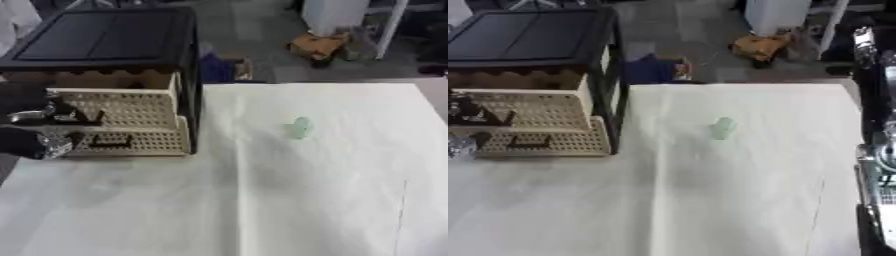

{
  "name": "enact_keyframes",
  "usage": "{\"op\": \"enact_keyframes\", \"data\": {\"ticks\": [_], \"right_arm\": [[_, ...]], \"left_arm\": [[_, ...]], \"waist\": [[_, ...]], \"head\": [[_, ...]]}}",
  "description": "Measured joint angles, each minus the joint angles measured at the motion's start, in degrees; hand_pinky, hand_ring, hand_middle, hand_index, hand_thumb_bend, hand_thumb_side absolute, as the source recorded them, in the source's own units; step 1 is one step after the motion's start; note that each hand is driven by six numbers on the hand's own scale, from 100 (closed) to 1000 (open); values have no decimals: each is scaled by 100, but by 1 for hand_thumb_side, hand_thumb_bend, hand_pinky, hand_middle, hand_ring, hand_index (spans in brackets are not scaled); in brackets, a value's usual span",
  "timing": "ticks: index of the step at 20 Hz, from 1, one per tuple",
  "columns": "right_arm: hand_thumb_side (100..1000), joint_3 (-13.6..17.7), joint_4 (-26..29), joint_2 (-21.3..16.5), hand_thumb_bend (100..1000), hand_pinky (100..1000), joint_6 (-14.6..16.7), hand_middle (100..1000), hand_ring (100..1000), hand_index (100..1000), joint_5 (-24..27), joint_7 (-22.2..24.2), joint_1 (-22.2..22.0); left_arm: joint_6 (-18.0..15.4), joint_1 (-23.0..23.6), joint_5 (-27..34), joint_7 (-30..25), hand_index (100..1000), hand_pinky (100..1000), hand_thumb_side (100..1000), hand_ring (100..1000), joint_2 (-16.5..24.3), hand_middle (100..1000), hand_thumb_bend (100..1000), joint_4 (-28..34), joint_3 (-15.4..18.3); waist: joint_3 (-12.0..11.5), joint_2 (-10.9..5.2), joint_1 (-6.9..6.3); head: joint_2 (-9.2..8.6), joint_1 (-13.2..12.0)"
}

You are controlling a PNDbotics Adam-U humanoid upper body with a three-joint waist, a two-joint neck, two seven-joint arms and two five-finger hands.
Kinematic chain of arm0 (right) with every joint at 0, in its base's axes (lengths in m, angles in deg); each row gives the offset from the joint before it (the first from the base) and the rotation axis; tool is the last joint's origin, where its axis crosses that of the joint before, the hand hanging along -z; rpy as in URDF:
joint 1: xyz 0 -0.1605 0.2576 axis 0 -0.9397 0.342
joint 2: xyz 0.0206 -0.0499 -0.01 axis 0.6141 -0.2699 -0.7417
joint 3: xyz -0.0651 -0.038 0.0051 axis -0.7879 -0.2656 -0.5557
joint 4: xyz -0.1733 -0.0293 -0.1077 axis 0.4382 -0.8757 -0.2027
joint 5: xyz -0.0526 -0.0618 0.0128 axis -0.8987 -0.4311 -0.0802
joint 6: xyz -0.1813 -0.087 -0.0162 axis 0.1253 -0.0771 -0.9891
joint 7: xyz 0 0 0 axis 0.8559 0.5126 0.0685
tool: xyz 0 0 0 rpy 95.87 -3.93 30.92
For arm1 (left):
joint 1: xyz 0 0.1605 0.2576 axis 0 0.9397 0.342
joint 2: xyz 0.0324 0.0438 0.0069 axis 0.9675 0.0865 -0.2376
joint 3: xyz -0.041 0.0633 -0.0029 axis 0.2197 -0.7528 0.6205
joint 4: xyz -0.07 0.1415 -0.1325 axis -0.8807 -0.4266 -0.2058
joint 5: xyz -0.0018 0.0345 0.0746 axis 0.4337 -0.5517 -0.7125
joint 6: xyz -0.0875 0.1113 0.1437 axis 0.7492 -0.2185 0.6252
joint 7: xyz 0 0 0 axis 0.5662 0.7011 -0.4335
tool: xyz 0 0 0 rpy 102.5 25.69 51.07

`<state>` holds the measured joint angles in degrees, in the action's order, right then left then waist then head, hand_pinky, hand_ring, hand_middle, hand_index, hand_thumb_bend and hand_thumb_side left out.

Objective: Pick up objects from table and place into drawer.

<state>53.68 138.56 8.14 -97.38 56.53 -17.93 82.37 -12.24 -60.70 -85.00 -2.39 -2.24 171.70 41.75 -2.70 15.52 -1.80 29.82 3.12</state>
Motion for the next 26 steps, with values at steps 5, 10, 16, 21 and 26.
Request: {"op": "enact_keyframes", "data": {"ticks": [5, 10, 16, 21, 26], "right_arm": [[1000, 0, 5, 6, 100, 671, -12, 535, 680, 809, -21, -24, 0], [1000, 0, 24, 19, 100, 671, -14, 535, 679, 809, -35, -32, 1], [1000, -1, 35, 50, 100, 670, -23, 535, 679, 808, -39, -49, 1], [1000, -1, 37, 53, 100, 670, -29, 535, 679, 808, -39, -66, 1], [1000, -1, 42, 56, 100, 670, -26, 535, 679, 808, -40, -76, 0]], "left_arm": [[63, 172, 64, 45, 779, 100, 1000, 100, 98, 100, 100, 220, -1], [124, 369, 104, 107, 776, 100, 1000, 100, 212, 100, 100, 495, -13], [184, 548, 136, 167, 771, 100, 1000, 100, 345, 100, 100, 785, -28], [231, 678, 199, 202, 770, 100, 1000, 100, 408, 100, 100, 1012, -28], [307, 855, 275, 264, 767, 100, 1000, 100, 495, 100, 100, 1248, 4]], "waist": [[-15, -18, 18], [-45, -31, 30], [-72, -42, 54], [-94, -62, 70], [-126, -73, 90]], "head": [[43, 20], [84, 51], [85, 55], [86, 57], [86, 61]]}}
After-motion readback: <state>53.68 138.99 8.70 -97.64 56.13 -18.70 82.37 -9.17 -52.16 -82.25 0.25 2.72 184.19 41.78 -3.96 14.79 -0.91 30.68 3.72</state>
